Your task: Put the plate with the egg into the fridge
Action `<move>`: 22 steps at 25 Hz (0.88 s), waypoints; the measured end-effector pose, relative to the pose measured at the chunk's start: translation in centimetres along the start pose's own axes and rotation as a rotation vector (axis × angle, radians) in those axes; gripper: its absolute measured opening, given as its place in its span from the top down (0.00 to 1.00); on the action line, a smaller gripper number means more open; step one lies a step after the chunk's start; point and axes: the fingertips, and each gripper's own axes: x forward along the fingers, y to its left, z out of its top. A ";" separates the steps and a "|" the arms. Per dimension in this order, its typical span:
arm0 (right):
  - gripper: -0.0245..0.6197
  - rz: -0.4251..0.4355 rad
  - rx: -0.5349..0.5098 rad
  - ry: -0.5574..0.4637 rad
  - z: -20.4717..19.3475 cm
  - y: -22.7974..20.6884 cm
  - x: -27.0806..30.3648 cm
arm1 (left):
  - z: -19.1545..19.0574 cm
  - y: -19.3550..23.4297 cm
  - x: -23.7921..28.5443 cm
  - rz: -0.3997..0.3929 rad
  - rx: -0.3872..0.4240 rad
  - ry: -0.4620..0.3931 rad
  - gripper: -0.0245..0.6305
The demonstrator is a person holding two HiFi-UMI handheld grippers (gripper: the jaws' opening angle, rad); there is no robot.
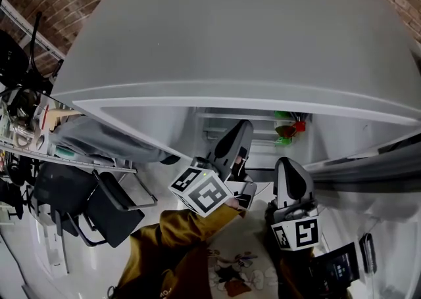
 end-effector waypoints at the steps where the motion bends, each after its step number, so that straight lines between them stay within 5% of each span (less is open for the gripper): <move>1: 0.95 0.000 -0.003 0.000 0.0 0.0 0.0 | 0.1 -0.3 -0.3 -0.007 0.039 -0.005 0.94; 9: 0.95 0.013 -0.027 -0.003 0.1 0.9 0.1 | 0.3 -2.7 -3.2 -0.053 0.382 -0.034 0.95; 17: 0.95 0.026 -0.059 -0.002 0.6 2.2 0.4 | -0.8 -3.2 -6.0 -0.040 0.581 0.003 0.95; 22: 0.95 0.026 -0.078 0.003 0.9 3.5 0.6 | -1.3 -3.3 -7.6 -0.038 0.633 0.023 0.95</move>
